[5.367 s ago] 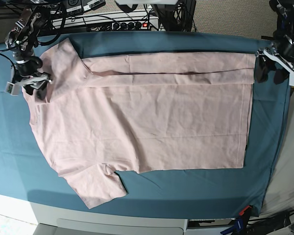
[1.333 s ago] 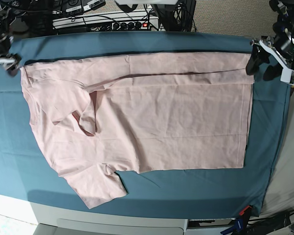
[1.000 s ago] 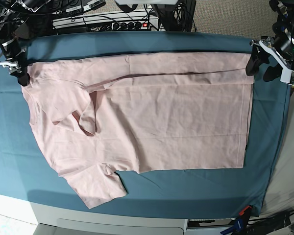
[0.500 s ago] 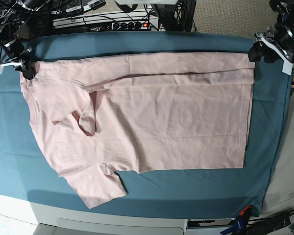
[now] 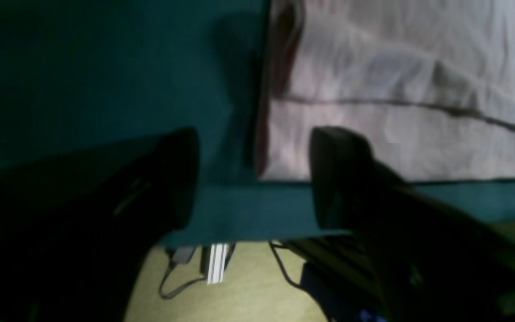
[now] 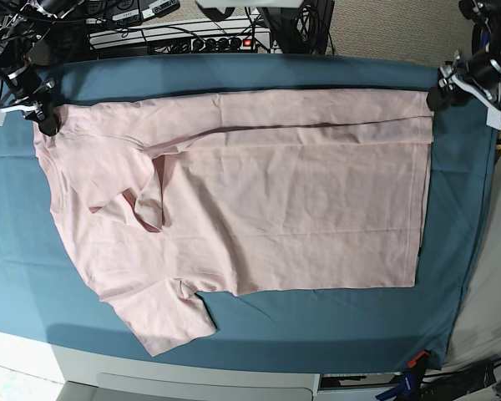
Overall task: Fold the T-shirt properly
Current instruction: 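Pull the folded edge taut with both grippers, then release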
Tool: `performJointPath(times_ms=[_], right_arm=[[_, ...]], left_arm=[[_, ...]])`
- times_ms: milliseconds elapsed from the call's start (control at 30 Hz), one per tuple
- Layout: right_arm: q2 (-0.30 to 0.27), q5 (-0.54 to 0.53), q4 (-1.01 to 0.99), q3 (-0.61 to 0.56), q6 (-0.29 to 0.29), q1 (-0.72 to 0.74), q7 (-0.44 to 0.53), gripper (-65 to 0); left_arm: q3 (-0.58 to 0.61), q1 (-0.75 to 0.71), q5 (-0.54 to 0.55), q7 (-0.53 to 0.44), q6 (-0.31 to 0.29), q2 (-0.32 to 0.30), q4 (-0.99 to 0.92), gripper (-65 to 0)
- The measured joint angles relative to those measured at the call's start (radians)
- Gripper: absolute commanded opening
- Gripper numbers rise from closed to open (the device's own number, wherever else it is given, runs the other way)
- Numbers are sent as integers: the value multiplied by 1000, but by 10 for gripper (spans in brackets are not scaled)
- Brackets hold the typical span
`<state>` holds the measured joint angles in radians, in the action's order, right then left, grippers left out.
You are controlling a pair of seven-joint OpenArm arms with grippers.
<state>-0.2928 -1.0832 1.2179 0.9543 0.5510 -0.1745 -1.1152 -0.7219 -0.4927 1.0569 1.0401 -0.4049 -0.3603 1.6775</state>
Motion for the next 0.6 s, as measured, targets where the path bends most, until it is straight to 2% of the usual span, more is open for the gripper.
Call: performJointPath(times_ms=[167,400,467,600], right_arm=[[0,0,0,0,0,0,1,-650],[0,0,0,0,0,0,-3,-650],[0,0,0,0,0,0,-3,-650],[0,0,0,0,1,0,-3,-650]], left_arm=[[6,-8,27,14,-14,6,-2,-282],[161,9,32,-21,-33,5,7,-294],[178,11,26,-28,-33,6,9,-354],[176,11,6,-14,-29,6,4,-575]])
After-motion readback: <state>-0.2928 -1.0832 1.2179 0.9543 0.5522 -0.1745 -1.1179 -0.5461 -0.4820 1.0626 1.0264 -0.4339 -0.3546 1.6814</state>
